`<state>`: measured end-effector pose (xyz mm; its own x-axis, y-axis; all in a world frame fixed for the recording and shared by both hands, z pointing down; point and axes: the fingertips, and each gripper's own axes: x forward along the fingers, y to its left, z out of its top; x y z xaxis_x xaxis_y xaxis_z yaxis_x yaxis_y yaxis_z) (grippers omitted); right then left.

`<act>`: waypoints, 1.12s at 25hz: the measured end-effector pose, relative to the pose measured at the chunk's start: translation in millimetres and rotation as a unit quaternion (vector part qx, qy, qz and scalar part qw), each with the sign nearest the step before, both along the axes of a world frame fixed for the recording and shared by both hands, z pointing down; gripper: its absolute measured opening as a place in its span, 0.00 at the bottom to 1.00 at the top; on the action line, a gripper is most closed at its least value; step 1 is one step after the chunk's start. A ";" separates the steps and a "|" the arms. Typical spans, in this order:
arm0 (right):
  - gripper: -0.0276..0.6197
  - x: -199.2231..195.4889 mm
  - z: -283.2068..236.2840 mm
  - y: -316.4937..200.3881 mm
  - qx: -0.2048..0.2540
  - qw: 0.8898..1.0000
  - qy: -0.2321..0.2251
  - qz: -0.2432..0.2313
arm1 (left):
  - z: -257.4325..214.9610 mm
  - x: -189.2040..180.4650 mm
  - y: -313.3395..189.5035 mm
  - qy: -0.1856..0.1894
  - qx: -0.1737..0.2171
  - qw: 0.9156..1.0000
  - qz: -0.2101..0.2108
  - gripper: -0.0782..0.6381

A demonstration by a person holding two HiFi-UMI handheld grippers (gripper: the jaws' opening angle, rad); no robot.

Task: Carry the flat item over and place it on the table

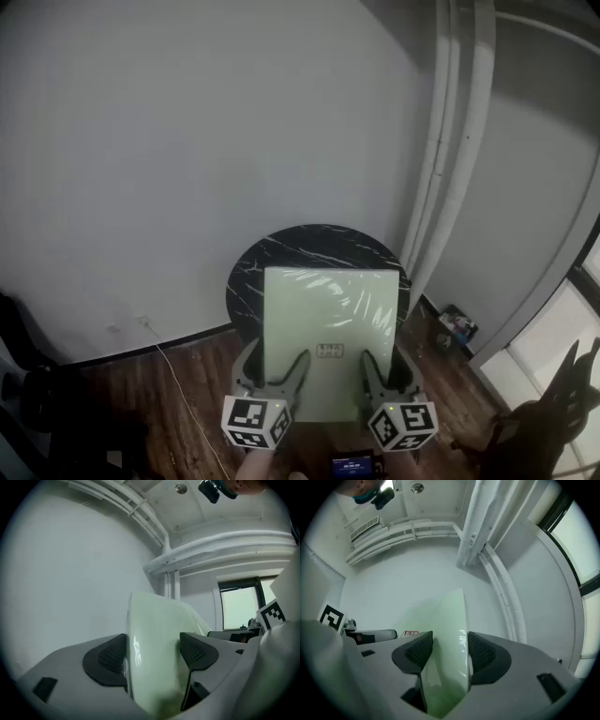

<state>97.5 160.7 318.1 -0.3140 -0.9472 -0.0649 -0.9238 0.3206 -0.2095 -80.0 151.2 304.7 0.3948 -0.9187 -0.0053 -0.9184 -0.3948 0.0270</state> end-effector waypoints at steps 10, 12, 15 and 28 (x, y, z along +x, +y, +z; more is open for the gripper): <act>0.40 17.6 -21.3 56.2 0.000 1.000 0.007 -0.030 | -16.5 16.0 65.8 0.016 0.013 1.000 -0.023 0.63; 0.40 22.7 -22.0 65.9 0.001 0.999 0.012 -0.033 | -14.0 20.3 76.1 0.023 0.010 0.999 -0.026 0.63; 0.40 29.2 -27.6 74.7 0.009 0.999 0.018 -0.038 | -16.9 26.0 88.0 0.032 0.016 0.999 -0.033 0.63; 0.40 56.7 -31.9 91.9 0.020 0.999 0.011 -0.049 | -20.2 53.6 110.4 0.039 0.030 0.998 -0.043 0.63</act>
